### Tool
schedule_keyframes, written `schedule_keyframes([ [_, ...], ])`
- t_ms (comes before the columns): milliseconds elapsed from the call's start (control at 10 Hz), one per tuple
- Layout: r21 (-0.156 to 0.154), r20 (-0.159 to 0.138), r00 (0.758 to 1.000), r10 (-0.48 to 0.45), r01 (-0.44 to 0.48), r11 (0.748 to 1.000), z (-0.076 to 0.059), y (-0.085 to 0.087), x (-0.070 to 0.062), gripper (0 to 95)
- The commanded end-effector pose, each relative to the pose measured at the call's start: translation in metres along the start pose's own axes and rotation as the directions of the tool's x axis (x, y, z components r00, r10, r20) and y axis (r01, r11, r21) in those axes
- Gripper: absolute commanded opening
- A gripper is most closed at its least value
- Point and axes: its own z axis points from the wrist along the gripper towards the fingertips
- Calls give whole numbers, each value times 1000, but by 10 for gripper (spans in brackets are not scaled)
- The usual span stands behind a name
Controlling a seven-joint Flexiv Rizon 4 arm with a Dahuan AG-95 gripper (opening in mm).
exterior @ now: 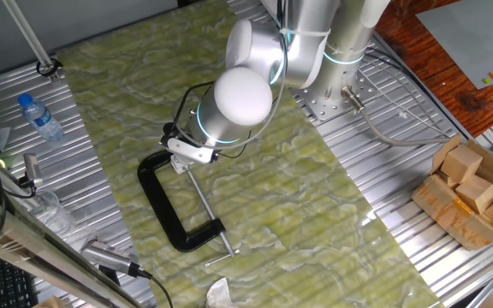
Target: Install the light bulb by rotating it
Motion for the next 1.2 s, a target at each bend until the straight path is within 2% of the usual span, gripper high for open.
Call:
schedule_keyframes([
  [100, 1, 2, 1000, -3, 3, 1000, 2, 0, -1, 570],
  [1000, 22, 22, 1000, -18, 18, 1000, 9, -2, -2, 570],
  [1100, 23, 23, 1000, -17, 17, 1000, 10, -2, -2, 380],
  [1200, 25, 24, 1000, -15, 15, 1000, 11, -2, -2, 380],
])
